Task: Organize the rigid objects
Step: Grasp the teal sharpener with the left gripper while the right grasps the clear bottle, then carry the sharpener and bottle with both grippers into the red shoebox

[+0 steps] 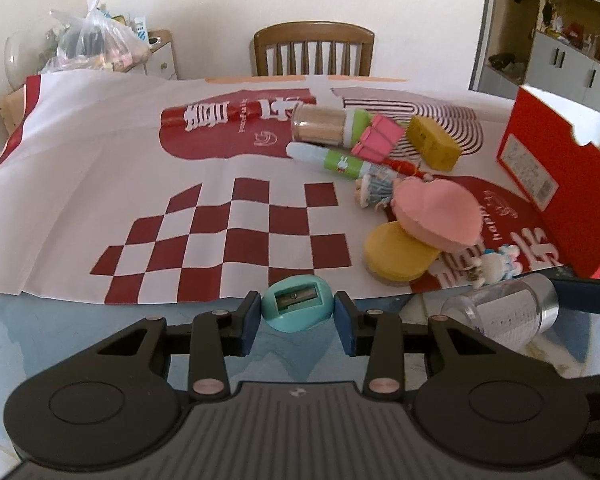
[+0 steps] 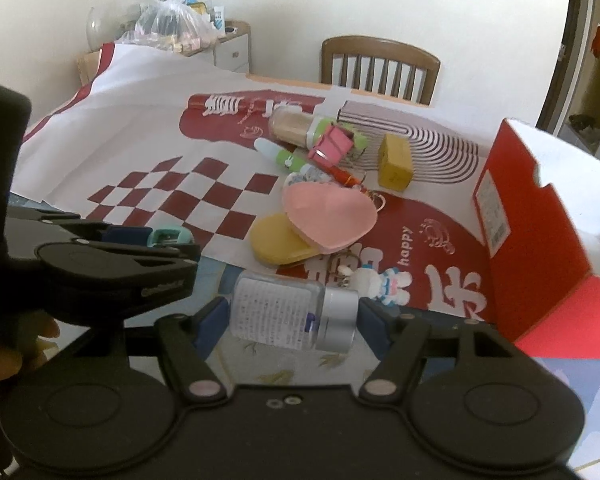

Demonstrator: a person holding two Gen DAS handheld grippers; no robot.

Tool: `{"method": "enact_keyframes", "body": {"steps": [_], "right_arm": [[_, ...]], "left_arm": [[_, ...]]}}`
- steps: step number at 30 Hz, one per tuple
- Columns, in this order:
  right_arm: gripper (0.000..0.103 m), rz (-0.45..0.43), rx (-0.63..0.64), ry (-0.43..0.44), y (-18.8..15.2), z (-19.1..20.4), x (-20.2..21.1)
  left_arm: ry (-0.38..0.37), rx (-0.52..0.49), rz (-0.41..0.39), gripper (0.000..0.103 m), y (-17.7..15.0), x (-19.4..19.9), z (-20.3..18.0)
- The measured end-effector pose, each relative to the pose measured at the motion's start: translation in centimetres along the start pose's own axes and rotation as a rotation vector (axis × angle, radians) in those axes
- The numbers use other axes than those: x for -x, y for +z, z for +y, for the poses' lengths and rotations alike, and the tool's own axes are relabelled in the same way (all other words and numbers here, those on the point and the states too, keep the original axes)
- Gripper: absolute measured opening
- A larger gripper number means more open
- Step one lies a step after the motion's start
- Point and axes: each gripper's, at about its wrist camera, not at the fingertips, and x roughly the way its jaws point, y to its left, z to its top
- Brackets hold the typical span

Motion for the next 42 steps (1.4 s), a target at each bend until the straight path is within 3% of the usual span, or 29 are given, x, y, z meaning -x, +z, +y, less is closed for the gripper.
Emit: {"method": "enact_keyframes", "body": {"steps": [12, 23, 30, 42], "right_arm": [[0.069, -0.04, -0.065, -0.042, 0.7, -2.5, 5.7], [0.069, -0.112, -0.111, -0.115, 2.8, -6.9, 11.0], [0.069, -0.118, -0.136, -0.146, 3.5, -11.1, 12.1], [0.069, -0.111, -0.124, -0.182, 3.4, -21.5, 11.6]], "left_arm": [[-0.073, -0.06, -0.055, 0.039, 1.6, 5.8, -1.4], [-0.179, -0.185, -0.133, 0.039, 5.0, 10.5, -5.5], [-0.262, -0.206, -0.125, 0.039, 7.1, 10.7, -8.8], [-0.277, -0.209, -0.112, 0.039, 10.4, 8.8, -18.0]]}}
